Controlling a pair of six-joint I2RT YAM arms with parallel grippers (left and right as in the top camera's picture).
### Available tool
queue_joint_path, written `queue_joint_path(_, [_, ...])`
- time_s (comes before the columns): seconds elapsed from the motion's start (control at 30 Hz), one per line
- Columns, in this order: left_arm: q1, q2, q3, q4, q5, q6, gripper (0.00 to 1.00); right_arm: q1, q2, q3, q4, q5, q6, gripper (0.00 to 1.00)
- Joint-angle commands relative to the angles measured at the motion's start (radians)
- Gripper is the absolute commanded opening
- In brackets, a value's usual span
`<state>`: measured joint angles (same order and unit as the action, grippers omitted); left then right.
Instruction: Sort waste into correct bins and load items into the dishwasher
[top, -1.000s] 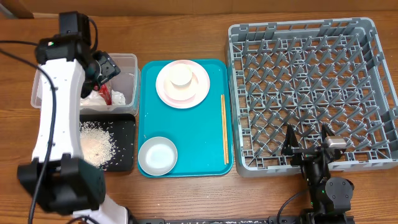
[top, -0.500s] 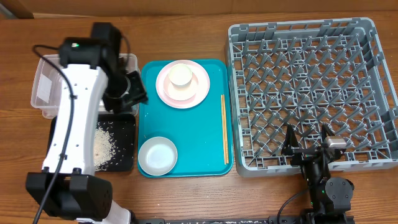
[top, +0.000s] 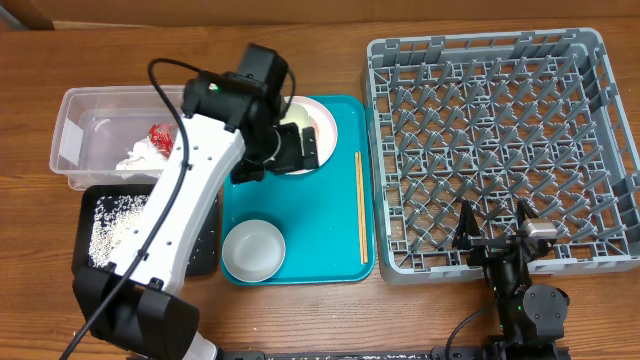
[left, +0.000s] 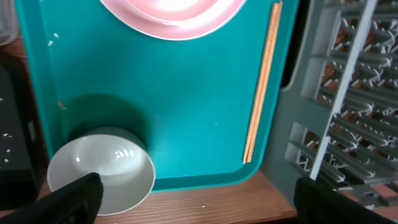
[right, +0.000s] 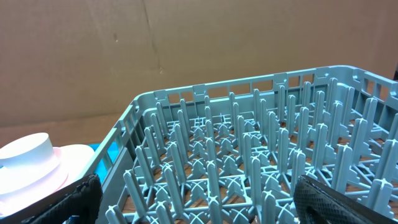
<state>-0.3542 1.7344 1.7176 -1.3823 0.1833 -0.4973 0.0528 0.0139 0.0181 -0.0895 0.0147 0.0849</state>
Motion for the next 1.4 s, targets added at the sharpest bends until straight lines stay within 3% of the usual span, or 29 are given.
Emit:
queue_joint_path(0.0, [-0.014, -0.005, -0.009, 0.003, -0.010, 0.000, 1.00, -0.001, -0.007, -0.010, 0.007, -0.002, -0.003, 1.00])
queue_joint_path(0.17, [-0.005, -0.005, -0.005, 0.000, -0.013, 0.003, 1.00, -0.001, -0.007, -0.010, 0.009, -0.002, -0.004, 1.00])
queue_joint_path(0.3, [0.061, -0.006, 0.031, -0.015, 0.051, 0.004, 1.00, -0.001, -0.007, -0.010, 0.114, -0.026, -0.003, 1.00])
queue_joint_path(0.43, [0.194, -0.021, 0.108, -0.078, 0.089, 0.018, 1.00, -0.001, -0.007, -0.009, 0.253, -0.336, -0.001, 1.00])
queue_joint_path(0.5, [0.265, -0.038, 0.151, -0.103, 0.097, 0.058, 1.00, -0.001, -0.005, 0.007, 0.259, -0.348, 0.075, 1.00])
queue_joint_path(0.73, [0.555, -0.116, 0.221, -0.128, 0.098, 0.101, 1.00, -0.001, 0.187, 0.317, -0.004, -0.308, 0.129, 1.00])
queue_joint_path(0.83, [0.627, -0.117, 0.220, -0.145, 0.098, 0.101, 1.00, 0.003, 0.377, 0.557, -0.143, -0.366, 0.129, 0.99])
queue_joint_path(0.87, [0.650, -0.116, 0.220, -0.144, 0.098, 0.101, 1.00, 0.019, 0.486, 0.725, -0.255, -0.405, 0.130, 1.00])
queue_joint_path(1.0, [0.661, -0.113, 0.220, -0.143, 0.098, 0.101, 1.00, 0.090, 0.709, 1.056, -0.483, -0.409, 0.133, 1.00])
queue_joint_path(1.2, [0.661, -0.113, 0.220, -0.143, 0.098, 0.101, 1.00, 0.320, 1.052, 1.423, -0.819, -0.358, 0.134, 1.00])
queue_joint_path(1.37, [0.661, -0.113, 0.220, -0.143, 0.098, 0.101, 1.00, 0.586, 1.290, 1.481, -0.848, -0.261, 0.132, 1.00])
